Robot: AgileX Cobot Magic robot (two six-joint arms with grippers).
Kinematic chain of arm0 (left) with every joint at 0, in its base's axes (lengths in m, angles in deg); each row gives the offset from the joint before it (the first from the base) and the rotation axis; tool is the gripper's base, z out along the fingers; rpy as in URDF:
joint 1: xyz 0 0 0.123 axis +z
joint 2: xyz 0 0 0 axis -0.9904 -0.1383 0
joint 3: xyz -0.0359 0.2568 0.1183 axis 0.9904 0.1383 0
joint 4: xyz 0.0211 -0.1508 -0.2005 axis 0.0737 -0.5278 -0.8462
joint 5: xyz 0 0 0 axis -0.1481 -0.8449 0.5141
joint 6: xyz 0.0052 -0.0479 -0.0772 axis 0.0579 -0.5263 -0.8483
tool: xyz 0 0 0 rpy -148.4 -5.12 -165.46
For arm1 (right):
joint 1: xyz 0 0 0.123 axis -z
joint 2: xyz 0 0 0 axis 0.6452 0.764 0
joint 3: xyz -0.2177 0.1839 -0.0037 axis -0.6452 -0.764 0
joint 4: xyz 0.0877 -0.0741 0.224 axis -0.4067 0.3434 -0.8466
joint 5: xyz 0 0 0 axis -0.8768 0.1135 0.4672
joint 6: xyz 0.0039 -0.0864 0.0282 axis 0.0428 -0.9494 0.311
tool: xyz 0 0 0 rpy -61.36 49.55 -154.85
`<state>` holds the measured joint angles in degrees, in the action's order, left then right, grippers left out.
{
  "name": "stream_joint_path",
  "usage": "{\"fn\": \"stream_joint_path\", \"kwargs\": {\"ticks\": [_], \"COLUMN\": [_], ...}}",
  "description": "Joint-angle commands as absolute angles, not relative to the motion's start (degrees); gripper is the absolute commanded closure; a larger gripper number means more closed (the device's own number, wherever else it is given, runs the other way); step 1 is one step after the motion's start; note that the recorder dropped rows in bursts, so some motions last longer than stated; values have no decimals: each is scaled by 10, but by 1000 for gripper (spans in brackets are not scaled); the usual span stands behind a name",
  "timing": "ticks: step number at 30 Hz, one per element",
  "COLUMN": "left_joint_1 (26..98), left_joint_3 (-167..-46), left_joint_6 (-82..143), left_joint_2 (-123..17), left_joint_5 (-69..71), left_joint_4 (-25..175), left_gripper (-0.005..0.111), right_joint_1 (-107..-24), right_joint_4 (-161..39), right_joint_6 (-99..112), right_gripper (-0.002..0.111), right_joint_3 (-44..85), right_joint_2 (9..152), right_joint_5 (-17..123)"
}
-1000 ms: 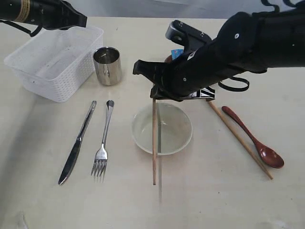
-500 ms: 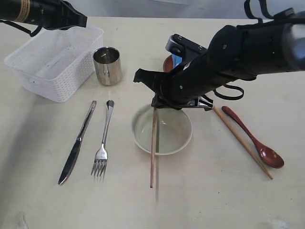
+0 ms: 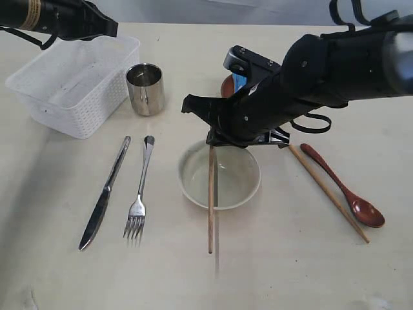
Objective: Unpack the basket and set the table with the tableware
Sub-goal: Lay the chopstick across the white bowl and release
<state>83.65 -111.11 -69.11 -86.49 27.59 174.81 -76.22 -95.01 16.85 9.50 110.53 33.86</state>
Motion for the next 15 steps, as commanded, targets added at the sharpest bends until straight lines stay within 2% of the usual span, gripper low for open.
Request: {"fn": "stream_joint_path", "kwargs": {"ticks": [1, 3, 6, 8, 10, 15], "left_joint_1": [835, 835, 835, 835, 835, 835], "left_joint_3": [-1114, -1114, -1114, -1114, -1114, -1114], "left_joint_6": [-696, -696, -696, -696, -696, -696], "left_joint_2": [-859, -859, -859, -859, -859, -859], "left_joint_5": [278, 278, 278, 278, 278, 278], "left_joint_4": [1745, 1745, 1745, 1745, 1745, 1745], "left_gripper": [106, 106, 106, 106, 106, 106], "right_joint_1": [-764, -764, -764, -764, -764, -764], "right_joint_4": [-941, -941, -941, -941, -941, -911], "right_joint_6": [162, 162, 162, 162, 162, 157], "right_gripper": [107, 99, 77, 67, 64, 65], "right_joint_3": [96, 96, 96, 96, 96, 96], "right_joint_2": [1105, 1105, 1105, 1105, 1103, 1066], "right_joint_5": [337, 335, 328, 329, 329, 326]}}
